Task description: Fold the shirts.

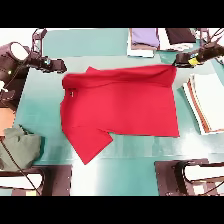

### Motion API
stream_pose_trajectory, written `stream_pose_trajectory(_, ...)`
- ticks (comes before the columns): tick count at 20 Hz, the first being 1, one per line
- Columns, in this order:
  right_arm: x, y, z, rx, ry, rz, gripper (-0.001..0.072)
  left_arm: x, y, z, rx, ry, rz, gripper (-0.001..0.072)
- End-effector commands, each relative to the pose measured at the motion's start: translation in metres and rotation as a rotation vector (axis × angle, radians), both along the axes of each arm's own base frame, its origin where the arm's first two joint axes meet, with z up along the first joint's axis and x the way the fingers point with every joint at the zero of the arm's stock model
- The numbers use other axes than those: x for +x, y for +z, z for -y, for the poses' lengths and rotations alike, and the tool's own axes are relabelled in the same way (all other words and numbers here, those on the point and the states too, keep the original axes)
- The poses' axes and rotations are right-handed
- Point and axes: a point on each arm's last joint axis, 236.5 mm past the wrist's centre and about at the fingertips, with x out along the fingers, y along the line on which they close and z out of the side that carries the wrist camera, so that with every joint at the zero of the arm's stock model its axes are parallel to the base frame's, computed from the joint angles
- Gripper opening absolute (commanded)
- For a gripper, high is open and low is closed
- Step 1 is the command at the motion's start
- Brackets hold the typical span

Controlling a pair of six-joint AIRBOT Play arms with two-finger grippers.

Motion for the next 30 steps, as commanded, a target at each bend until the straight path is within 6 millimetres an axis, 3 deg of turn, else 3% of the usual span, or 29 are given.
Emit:
stream_pose_trajectory(1,-0.006,-0.006,-0.003,-0.003,0.015,-0.032,0.0367,-0.022,-0.008,-0.032,-0.006,0.043,-0.137,0.0557)
stream_pose_trajectory(4,-0.035,0.008,-0.009,-0.006,0.058,-0.078,0.0367,-0.077,-0.031,-0.051,-0.008,0.055,-0.310,0.0557)
stream_pose_trajectory(6,-0.058,0.013,-0.014,-0.001,0.078,-0.091,0.0367,-0.120,-0.060,-0.050,-0.015,0.073,-0.374,0.0557)
stream_pose_trajectory(11,-0.099,0.015,-0.035,0.069,0.084,-0.058,0.0367,-0.232,-0.130,-0.019,-0.143,0.108,-0.528,0.0557)
stream_pose_trajectory(14,-0.107,0.015,-0.038,0.084,0.062,-0.014,0.0367,-0.266,-0.153,-0.007,-0.190,0.116,-0.609,0.0557)
stream_pose_trajectory(18,-0.113,0.018,-0.044,0.105,0.070,-0.018,0.0367,-0.265,-0.160,0.017,-0.310,0.104,-0.578,0.0557)
stream_pose_trajectory(21,-0.112,0.021,-0.050,0.135,0.073,-0.010,0.0366,-0.263,-0.164,0.021,-0.347,0.134,-0.567,0.0556)
stream_pose_trajectory(22,-0.112,0.021,-0.050,0.134,0.072,-0.009,0.0366,-0.263,-0.165,0.021,-0.345,0.137,-0.563,0.0506)
stream_pose_trajectory(23,-0.111,0.021,-0.049,0.134,0.070,-0.009,0.0366,-0.262,-0.164,0.020,-0.346,0.139,-0.559,0.0374)
stream_pose_trajectory(25,-0.117,0.019,-0.043,0.137,0.063,-0.036,0.0366,-0.258,-0.162,0.019,-0.341,0.135,-0.544,0.0028)
stream_pose_trajectory(28,-0.143,-0.006,-0.019,0.149,0.006,-0.130,0.0366,-0.240,-0.136,0.021,-0.333,0.085,-0.487,0.0023)
stream_pose_trajectory(30,-0.178,-0.041,0.015,0.133,-0.102,-0.229,0.0366,-0.228,-0.113,0.020,-0.328,0.068,-0.411,0.0023)
